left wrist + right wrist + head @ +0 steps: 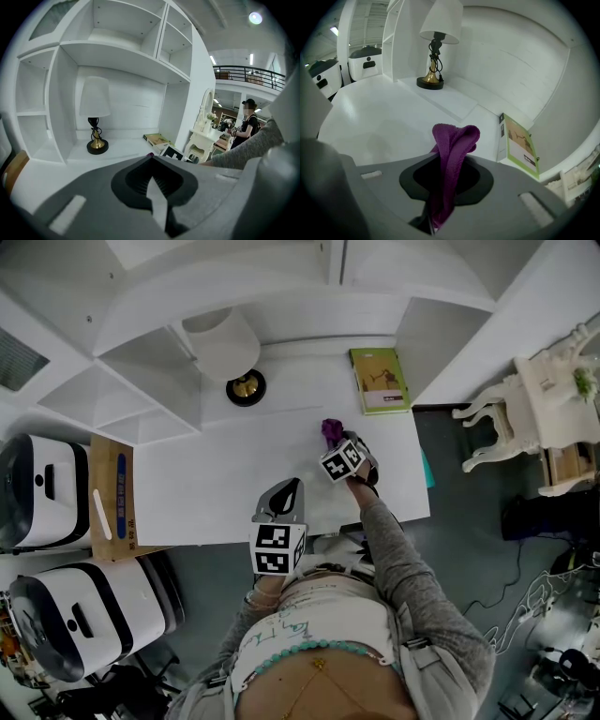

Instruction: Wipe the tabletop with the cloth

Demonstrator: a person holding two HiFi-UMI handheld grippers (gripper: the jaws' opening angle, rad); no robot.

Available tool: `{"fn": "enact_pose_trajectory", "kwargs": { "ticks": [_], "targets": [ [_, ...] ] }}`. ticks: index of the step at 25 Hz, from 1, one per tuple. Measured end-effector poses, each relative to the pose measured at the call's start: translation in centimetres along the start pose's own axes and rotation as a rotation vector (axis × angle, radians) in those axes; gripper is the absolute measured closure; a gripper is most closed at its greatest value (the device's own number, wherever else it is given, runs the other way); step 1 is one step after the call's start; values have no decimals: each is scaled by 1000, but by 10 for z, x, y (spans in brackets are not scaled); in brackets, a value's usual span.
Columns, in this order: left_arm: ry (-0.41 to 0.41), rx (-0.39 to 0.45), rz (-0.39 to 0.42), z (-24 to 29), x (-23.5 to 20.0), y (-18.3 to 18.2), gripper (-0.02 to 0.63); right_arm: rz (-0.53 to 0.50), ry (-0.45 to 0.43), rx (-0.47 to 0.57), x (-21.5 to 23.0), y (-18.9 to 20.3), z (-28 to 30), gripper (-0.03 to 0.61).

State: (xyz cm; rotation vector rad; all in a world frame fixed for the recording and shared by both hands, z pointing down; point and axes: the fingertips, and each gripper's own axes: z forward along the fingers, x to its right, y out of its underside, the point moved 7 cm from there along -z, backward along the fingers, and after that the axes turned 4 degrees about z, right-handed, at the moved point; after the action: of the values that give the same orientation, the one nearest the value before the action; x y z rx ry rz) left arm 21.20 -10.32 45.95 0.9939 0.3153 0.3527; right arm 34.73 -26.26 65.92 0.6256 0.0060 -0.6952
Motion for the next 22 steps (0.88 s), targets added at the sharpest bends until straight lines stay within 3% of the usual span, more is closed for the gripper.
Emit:
{"fn": "enact_pose_trajectory", "kwargs": {
  "ticks": [22],
  "targets": [
    [44, -14, 35, 21, 40, -5, 609, 62, 52, -37, 61, 52, -14, 505]
  ]
}}
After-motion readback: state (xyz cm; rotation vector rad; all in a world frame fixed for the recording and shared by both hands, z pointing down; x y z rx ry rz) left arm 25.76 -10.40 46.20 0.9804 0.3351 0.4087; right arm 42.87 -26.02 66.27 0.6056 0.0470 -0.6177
